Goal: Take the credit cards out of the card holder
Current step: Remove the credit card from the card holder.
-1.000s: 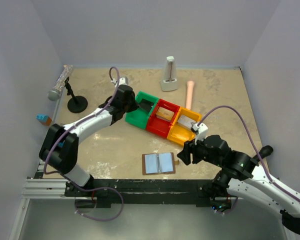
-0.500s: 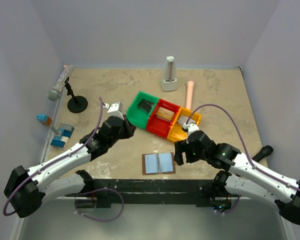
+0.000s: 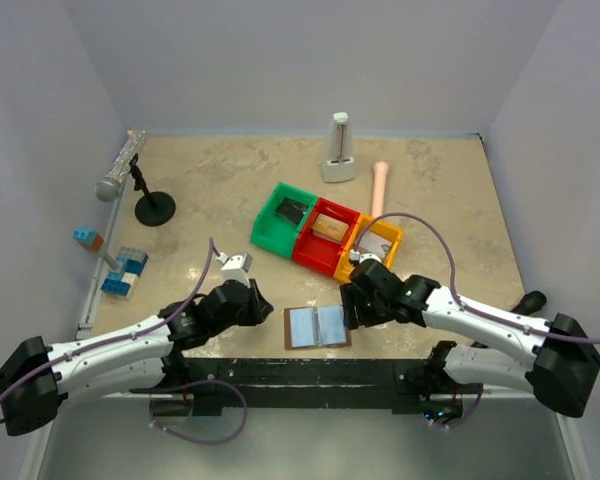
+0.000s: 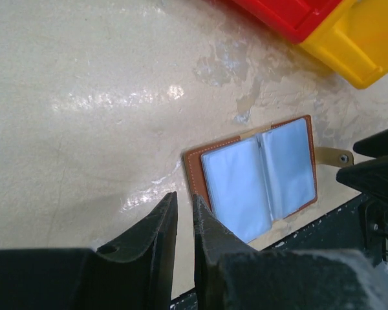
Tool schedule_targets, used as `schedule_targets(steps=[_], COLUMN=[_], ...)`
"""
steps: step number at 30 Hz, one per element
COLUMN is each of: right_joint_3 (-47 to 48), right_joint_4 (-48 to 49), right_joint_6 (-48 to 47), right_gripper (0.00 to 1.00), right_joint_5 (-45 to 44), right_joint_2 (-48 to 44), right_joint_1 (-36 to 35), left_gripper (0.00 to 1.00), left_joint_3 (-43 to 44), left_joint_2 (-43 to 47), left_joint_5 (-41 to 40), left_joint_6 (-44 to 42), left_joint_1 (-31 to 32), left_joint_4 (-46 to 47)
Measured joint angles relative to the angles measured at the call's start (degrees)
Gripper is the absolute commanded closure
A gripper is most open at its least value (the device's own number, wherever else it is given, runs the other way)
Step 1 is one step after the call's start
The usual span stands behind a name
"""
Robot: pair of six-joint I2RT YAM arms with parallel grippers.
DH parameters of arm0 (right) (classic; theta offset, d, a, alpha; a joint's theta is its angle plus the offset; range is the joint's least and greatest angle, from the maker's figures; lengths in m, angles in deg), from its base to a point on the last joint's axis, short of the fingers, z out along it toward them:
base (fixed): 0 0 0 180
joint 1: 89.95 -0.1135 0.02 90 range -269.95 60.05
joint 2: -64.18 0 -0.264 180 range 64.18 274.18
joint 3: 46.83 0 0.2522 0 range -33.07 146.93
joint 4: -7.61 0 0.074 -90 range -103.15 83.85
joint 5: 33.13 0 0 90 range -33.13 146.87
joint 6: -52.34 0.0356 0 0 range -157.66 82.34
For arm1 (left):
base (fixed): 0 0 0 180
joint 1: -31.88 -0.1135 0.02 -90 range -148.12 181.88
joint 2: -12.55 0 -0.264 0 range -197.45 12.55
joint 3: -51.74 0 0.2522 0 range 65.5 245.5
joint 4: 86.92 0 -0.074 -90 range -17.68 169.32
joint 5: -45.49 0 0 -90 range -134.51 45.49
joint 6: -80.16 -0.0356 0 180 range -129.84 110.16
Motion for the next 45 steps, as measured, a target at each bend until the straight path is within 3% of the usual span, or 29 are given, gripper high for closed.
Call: schedule_targets(steps=[11, 16, 20, 22, 23, 25, 30, 34, 38, 45], right_joint_3=[-0.04, -0.04, -0.04, -0.09, -0.2, -0.31, -0.66, -2.03, -3.45, -4.98], right_joint_4=[2.27, 2.56, 2.54, 2.62, 2.89, 3.37, 5.11, 6.86, 8.28, 11.04], right_joint_6=[1.81, 2.1, 2.08, 1.88, 1.81, 1.29, -0.44, -1.18, -1.2, -0.26], right_gripper=[0.55, 0.74, 0.93, 1.0, 1.0, 1.0, 1.0, 1.0, 1.0, 1.0], right_joint_5=[0.02, 0.02, -0.07, -0.04, 0.11, 0.81, 3.43, 6.05, 8.41, 10.64], right_joint_2=[8.37, 8.92, 8.46, 6.6, 5.31, 2.43, -3.89, -8.07, -10.88, -12.85], right_joint_1=[0.0, 0.0, -0.07, -0.13, -0.17, -0.35, -0.57, -0.81, -0.81, -1.14], left_gripper=[0.8, 0.8, 0.72, 0.55, 0.45, 0.42, 0.43, 0.47, 0.54, 0.57], left_joint_3=[-0.26, -0.26, -0.26, -0.31, -0.81, -2.62, -10.67, -11.43, -6.73, 0.0], left_joint_2=[-0.87, -1.09, -2.08, -2.16, -1.92, -0.57, 5.4, 5.33, -0.46, -14.29], left_joint_5=[4.94, 5.11, 5.4, 5.62, 5.7, 5.7, 6.71, 9.92, 14.32, 22.64], left_joint_6=[1.33, 1.4, 1.33, 1.36, 1.44, 2.16, 4.83, 4.33, 2.67, 1.05], left_joint_1=[0.28, 0.28, 0.28, 0.28, 0.28, 0.26, -1.14, -1.84, -1.81, -1.33], left_joint_4=[0.81, 1.68, 2.95, 4.26, 6.16, 9.92, 19.34, 22.36, 22.75, 26.99])
